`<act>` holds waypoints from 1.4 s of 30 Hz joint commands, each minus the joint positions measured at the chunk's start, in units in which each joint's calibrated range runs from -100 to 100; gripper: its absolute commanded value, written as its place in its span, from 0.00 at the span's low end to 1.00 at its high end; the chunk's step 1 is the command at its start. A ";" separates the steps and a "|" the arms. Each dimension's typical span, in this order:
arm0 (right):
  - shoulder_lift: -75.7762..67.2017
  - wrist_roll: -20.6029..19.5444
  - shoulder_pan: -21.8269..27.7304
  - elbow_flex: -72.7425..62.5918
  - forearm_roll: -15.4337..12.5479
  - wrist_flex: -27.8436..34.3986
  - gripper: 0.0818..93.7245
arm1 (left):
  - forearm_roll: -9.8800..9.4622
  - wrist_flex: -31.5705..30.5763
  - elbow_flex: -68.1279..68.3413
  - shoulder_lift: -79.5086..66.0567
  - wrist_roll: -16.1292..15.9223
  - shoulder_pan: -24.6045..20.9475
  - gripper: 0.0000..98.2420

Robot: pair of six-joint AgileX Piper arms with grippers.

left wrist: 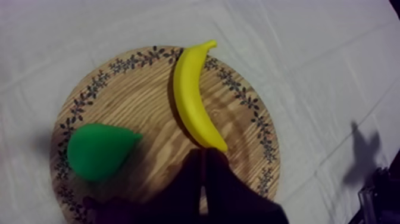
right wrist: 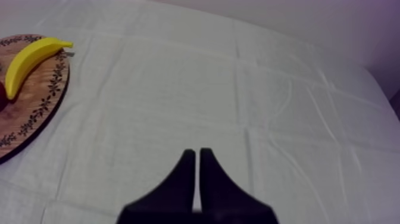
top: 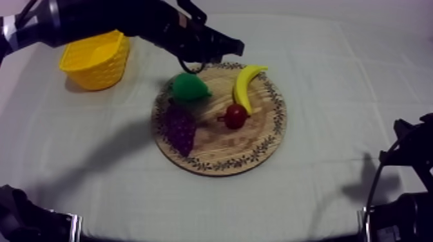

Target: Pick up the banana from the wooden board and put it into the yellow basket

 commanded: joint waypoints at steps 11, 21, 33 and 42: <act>-0.02 -0.02 -0.01 -0.03 -0.01 -0.02 0.00 | 0.27 1.11 -2.05 2.27 1.26 0.60 0.74; -0.02 -0.02 -0.01 -0.03 -0.01 -0.02 0.00 | 1.40 2.43 -4.75 5.04 0.86 0.83 0.74; -0.02 -0.02 -0.01 -0.03 -0.01 -0.02 0.00 | 1.85 12.27 -18.94 17.38 1.12 0.88 0.73; -0.02 -0.02 -0.01 -0.03 -0.01 -0.02 0.00 | 1.21 26.41 -35.92 28.65 2.47 0.56 0.74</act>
